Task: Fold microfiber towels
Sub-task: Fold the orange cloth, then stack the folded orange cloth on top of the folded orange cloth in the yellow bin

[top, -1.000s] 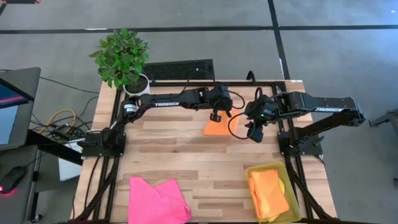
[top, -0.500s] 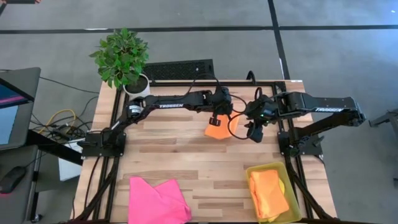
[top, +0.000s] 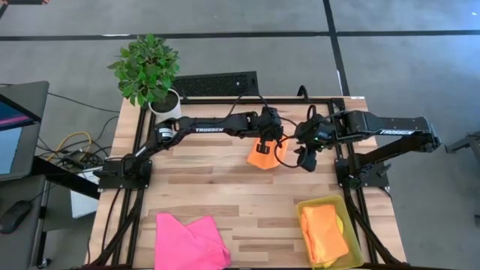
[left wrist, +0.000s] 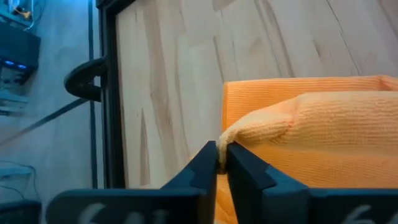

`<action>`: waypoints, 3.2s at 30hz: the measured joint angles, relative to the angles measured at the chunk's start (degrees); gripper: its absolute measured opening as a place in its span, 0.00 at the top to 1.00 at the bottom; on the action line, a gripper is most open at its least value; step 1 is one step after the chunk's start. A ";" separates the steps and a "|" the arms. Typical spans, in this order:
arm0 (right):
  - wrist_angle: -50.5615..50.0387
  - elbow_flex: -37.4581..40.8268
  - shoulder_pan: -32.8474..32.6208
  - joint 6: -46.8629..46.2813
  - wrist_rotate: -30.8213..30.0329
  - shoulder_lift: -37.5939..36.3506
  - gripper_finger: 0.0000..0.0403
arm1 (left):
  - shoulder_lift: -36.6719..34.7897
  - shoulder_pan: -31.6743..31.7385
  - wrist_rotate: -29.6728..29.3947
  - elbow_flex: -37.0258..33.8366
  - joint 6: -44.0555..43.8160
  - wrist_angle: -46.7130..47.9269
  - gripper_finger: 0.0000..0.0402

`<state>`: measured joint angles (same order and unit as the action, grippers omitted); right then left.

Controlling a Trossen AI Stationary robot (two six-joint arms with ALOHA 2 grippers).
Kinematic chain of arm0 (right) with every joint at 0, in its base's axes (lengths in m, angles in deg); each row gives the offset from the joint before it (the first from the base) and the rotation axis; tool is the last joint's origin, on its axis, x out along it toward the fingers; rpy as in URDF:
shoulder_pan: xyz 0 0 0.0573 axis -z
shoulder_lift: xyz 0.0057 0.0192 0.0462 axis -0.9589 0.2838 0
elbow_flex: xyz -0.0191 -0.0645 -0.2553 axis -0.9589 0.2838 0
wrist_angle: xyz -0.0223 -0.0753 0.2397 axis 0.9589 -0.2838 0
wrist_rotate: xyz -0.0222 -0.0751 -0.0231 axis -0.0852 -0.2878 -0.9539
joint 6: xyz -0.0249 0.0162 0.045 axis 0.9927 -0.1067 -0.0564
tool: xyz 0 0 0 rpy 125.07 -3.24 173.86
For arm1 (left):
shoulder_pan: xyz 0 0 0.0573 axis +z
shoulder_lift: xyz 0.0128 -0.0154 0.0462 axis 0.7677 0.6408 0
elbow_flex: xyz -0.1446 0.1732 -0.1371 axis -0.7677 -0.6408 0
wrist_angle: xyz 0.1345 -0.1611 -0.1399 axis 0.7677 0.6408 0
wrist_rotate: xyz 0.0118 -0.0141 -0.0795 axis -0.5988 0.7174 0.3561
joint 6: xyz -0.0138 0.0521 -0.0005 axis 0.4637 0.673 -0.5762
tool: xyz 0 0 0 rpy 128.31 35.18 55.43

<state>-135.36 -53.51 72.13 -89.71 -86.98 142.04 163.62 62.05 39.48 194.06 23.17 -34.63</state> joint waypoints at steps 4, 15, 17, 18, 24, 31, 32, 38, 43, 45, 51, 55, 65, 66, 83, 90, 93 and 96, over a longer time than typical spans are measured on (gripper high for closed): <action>0.00 0.00 0.02 0.00 0.00 -0.02 0.54 | 0.00 0.05 0.00 0.02 -0.10 -0.24 0.83; -1.31 0.00 -0.01 0.04 0.07 -0.02 0.54 | -0.53 0.09 -2.85 1.46 -3.30 4.67 0.71; -2.97 0.00 -0.33 0.04 0.15 -0.02 0.54 | -1.36 0.37 -1.90 3.34 -5.45 9.66 0.71; -3.65 0.00 -0.61 0.23 0.17 -0.02 0.54 | -1.81 0.52 -0.37 4.34 -6.94 12.44 0.71; -2.78 3.56 -4.30 5.59 0.20 0.00 0.54 | -6.69 2.35 10.63 6.39 -14.78 23.55 0.71; 11.07 12.89 -7.68 9.71 0.22 0.05 0.54 | -15.34 1.86 8.76 6.36 -20.32 30.76 0.71; 13.35 13.99 -7.89 11.01 0.22 0.05 0.54 | -16.59 1.53 8.17 6.36 -20.74 31.25 0.71; 22.81 19.49 -9.96 21.54 0.24 2.62 0.54 | -23.96 -0.61 5.51 6.36 -25.28 34.85 0.71; 24.72 21.11 -10.35 25.54 -0.23 8.50 0.54 | -28.48 -3.70 -0.31 6.33 -28.13 38.26 0.71; 25.36 21.07 -9.92 27.00 -0.24 11.31 0.54 | -30.21 -4.99 -3.33 6.29 -29.08 39.95 0.71; 29.82 21.07 -7.69 29.62 -0.36 18.73 0.54 | -34.31 -8.49 -9.26 6.29 -30.53 43.03 0.71; 34.49 21.03 -6.28 29.81 0.00 22.84 0.54 | -36.89 -9.77 -12.19 6.31 -31.30 46.61 0.71; 37.70 20.97 -5.07 27.43 -0.15 28.86 0.54 | -39.93 -9.98 -12.57 6.31 -33.04 49.92 0.71; 37.45 20.95 -4.89 26.74 -0.38 29.57 0.54 | -39.95 -9.96 -12.57 6.31 -33.47 49.91 0.71; 32.42 21.06 -4.85 15.78 -9.16 29.29 0.54 | -39.89 -9.96 -13.73 6.31 -39.55 49.93 0.71; 31.79 21.05 -4.72 13.08 -10.63 31.84 0.54 | -39.89 -9.96 -13.74 6.31 -40.75 49.93 0.71; 31.80 20.81 -4.79 13.42 -11.42 32.95 0.54 | -39.89 -9.96 -13.73 6.31 -41.05 49.95 0.71; 31.81 20.81 -4.55 13.46 -11.27 33.42 0.54 | -39.89 -9.96 -13.75 6.31 -41.11 49.94 0.71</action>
<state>-103.55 -32.70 67.57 -76.25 -98.25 175.46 123.73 52.08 25.74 200.37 -17.94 15.32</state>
